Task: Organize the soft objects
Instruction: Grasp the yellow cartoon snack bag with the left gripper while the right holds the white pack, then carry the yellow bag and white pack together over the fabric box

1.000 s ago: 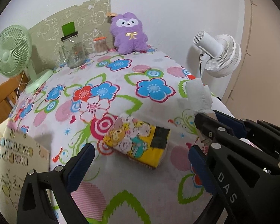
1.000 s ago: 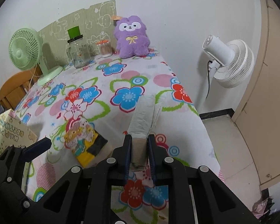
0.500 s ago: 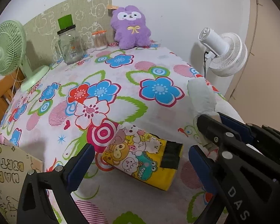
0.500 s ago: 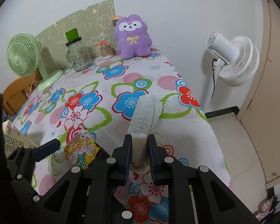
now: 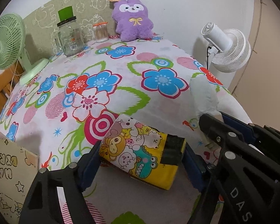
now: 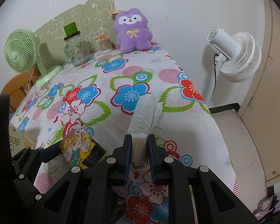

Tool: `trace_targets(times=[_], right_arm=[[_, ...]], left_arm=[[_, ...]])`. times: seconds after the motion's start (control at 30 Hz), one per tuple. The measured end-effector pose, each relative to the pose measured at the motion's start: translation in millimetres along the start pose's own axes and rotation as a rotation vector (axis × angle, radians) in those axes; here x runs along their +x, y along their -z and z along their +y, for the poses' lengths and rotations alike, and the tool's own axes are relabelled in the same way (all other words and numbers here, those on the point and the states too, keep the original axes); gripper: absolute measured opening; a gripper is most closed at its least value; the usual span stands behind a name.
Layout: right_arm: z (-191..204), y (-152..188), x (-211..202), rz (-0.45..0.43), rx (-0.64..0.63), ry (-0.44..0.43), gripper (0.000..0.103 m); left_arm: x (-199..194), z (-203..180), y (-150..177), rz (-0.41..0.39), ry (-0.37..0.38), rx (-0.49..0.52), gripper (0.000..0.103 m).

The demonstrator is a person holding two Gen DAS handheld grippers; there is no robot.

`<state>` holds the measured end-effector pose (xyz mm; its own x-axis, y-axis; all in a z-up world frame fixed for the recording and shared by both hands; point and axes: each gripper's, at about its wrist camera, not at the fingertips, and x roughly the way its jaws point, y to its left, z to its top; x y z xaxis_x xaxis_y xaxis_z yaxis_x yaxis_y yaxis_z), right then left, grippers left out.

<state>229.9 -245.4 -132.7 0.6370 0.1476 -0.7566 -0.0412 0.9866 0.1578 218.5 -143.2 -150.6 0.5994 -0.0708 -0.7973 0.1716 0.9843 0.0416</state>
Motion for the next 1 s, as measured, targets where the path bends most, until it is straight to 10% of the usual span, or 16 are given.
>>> trace_targets(times=[1.0], right_arm=[[18.4, 28.8, -50.8, -0.025, -0.019, -0.019, 0.02]], left_arm=[[-60.6, 4.4, 36.0, -0.048, -0.021, -0.021, 0.081]])
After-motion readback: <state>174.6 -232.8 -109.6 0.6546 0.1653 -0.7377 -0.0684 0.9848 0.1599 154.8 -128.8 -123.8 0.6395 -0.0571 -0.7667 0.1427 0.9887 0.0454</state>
